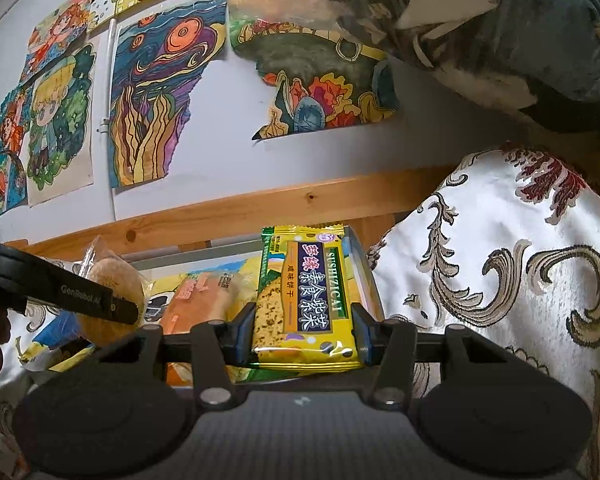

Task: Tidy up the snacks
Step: 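Carry the yellow packet in the right tool and round cake in the left tool to the tray, then open the right tool releasing the yellow packet into the tray while the left tool releases the cake, then move both tools back toward the red spicy-strip packet and the sausage pack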

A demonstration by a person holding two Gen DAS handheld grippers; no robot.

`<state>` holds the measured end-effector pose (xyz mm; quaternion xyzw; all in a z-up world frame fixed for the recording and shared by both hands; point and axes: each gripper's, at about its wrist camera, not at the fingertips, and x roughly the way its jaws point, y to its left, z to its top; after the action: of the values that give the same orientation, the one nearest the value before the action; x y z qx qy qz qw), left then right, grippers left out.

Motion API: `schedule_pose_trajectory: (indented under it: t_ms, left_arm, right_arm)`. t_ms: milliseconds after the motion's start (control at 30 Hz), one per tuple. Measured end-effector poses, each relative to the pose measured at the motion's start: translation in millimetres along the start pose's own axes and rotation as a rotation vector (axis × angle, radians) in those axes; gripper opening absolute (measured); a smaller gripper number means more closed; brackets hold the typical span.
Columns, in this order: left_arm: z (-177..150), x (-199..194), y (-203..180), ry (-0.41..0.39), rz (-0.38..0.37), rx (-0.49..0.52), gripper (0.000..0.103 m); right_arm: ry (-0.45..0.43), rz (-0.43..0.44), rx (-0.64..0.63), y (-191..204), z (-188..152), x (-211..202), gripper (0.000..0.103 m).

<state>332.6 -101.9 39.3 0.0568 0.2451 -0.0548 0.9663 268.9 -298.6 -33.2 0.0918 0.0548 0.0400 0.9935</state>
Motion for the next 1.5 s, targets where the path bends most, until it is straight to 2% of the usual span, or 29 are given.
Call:
schedule_pose_trajectory:
  t_ms: [133, 267, 300, 333, 400, 667, 700, 733, 1033, 1233, 1500]
  left_arm:
    - [-1, 1, -1, 0.004, -0.005, -0.002, 0.022]
    - [-3, 3, -4, 0.02, -0.016, -0.004, 0.028]
    - [-3, 3, -5, 0.023, -0.014, -0.007, 0.035]
    - [-4, 3, -6, 0.029, -0.01, -0.011, 0.041]
    - [-4, 1, -6, 0.041, -0.002, -0.029, 0.067]
    - [4, -30, 0, 0.013, 0.049, -0.094, 0.1]
    - [6, -37, 1, 0.0, 0.057, -0.099, 0.102]
    - [8, -44, 2, -0.01, 0.059, -0.105, 0.102]
    - [-1, -112, 21, -0.066, 0.039, -0.206, 0.102]
    - [-22, -162, 35, -0.081, 0.041, -0.249, 0.102]
    - [-49, -221, 66, -0.099, 0.055, -0.302, 0.102]
  right_arm:
    - [0.009, 0.004, 0.001, 1, -2, 1, 0.053]
    - [0.022, 0.004, -0.013, 3, -2, 3, 0.055]
    - [0.031, 0.007, -0.019, 4, -2, 4, 0.059]
    - [0.033, 0.007, -0.021, 4, -1, 4, 0.068]
    - [0.03, 0.012, -0.013, 3, -1, 2, 0.077]
    - [0.0, -0.011, 0.0, 3, 16, -21, 0.092]
    - [-0.005, -0.02, -0.003, 4, 19, -27, 0.098]
    - [-0.011, -0.032, -0.009, 5, 23, -32, 0.103]
    - [-0.027, -0.067, -0.143, 35, 63, -91, 0.103]
    - [-0.053, -0.112, -0.16, 56, 64, -145, 0.103]
    - [-0.053, -0.092, -0.25, 89, 71, -184, 0.103]
